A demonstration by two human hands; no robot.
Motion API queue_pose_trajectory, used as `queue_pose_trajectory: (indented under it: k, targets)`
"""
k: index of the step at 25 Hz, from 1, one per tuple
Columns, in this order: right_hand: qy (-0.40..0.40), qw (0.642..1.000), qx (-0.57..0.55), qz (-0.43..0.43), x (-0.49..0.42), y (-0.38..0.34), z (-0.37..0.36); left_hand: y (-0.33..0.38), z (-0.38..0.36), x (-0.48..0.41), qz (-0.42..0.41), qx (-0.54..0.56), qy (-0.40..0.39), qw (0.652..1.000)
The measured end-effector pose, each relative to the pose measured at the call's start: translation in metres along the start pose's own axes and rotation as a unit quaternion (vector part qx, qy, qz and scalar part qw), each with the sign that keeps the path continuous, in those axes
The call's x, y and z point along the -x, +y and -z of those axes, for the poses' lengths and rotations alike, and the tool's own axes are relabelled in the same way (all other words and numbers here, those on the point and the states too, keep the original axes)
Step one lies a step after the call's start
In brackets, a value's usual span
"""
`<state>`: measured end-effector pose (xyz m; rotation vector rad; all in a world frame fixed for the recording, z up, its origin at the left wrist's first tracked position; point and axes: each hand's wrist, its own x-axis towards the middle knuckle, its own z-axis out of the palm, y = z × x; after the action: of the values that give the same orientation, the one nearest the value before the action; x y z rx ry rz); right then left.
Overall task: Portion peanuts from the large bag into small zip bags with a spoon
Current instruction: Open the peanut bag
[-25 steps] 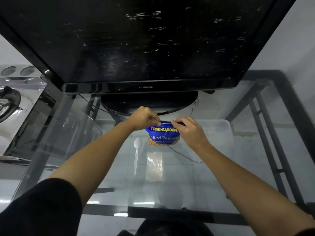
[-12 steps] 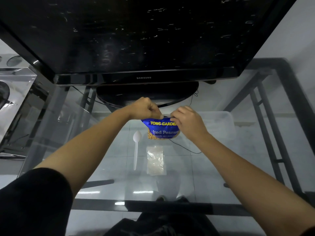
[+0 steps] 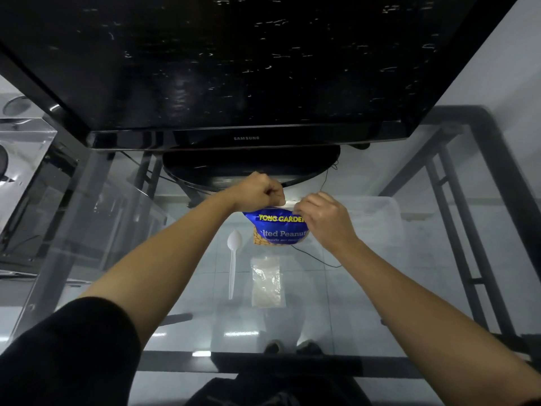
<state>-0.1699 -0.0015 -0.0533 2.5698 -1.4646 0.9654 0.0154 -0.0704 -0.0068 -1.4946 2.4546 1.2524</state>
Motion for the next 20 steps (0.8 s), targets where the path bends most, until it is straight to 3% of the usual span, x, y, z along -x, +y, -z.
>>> queue_pose_trajectory:
  k: [10, 12, 15, 18, 20]
  targets:
    - [-0.026, 0.998, 0.013, 0.048, 0.0, -0.002, 0.003, -0.008, -0.011, -0.001, -0.001, -0.031, 0.093, 0.995]
    - [-0.038, 0.999, 0.006, 0.017, 0.0, -0.004, 0.006, -0.007, -0.007, 0.001, -0.035, -0.06, 0.096, 0.993]
    - [-0.108, 0.992, -0.055, -0.031, 0.0, -0.006, 0.02, -0.004, -0.007, 0.007, -0.118, -0.143, 0.185, 0.965]
    - [-0.208, 0.973, -0.096, -0.018, 0.001, -0.009, 0.034, -0.004, -0.012, 0.011, -0.129, -0.178, 0.248, 0.943]
    - [-0.225, 0.967, -0.113, -0.039, -0.003, -0.012, 0.039, -0.002, -0.013, 0.012, -0.149, -0.183, 0.262, 0.936]
